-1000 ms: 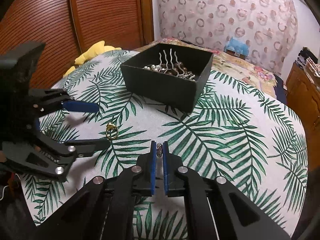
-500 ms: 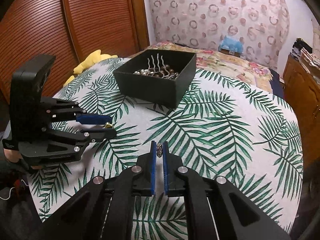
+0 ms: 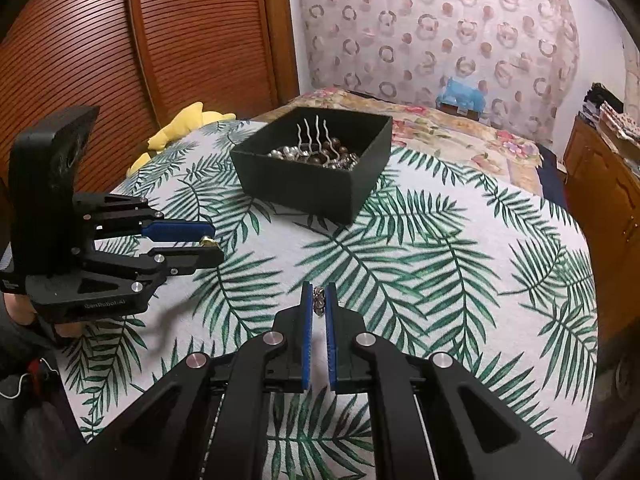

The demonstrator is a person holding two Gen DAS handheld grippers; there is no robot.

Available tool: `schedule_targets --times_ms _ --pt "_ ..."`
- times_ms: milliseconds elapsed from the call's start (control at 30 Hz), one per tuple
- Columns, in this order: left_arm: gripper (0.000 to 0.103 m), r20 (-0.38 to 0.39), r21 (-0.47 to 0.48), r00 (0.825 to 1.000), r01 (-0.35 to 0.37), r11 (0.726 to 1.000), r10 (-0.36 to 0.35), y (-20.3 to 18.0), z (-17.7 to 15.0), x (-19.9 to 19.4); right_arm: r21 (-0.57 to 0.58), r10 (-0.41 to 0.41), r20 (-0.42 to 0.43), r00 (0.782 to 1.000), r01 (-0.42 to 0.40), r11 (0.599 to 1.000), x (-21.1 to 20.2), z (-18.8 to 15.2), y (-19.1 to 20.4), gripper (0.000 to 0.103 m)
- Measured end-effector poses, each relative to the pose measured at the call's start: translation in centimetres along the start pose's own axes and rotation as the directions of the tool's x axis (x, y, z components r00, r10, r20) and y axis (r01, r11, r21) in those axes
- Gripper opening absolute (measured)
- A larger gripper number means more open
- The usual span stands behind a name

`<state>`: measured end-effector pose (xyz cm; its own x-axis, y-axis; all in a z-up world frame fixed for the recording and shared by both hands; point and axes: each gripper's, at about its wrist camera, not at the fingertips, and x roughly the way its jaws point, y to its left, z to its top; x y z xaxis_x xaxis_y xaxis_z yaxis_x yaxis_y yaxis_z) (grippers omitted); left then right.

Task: Organize jewelry
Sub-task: 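Grasp the gold ring with the left tool while the right tool holds the earring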

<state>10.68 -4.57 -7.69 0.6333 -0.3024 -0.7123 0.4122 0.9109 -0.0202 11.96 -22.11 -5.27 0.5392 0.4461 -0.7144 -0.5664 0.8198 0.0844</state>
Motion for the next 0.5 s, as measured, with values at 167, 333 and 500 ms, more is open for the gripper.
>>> schedule_targets --times_ms 167,333,500 --pt "0.024 0.043 -0.011 0.999 -0.017 1.0 0.018 0.7 1.3 -1.3 -0.008 0.005 0.023 1.0 -0.005 1.0 -0.3 1.6 0.4 0.007" --pt "0.024 0.068 -0.014 0.997 -0.039 0.999 0.04 1.6 2.6 -1.8 -0.025 0.001 0.034 0.999 0.0 1.0 -0.1 4.0 0.7 0.007" --pt "0.024 0.088 -0.019 0.994 -0.059 0.998 0.06 2.6 3.9 -2.3 -0.026 -0.01 0.052 0.999 0.011 1.0 0.4 6.4 0.7 0.007"
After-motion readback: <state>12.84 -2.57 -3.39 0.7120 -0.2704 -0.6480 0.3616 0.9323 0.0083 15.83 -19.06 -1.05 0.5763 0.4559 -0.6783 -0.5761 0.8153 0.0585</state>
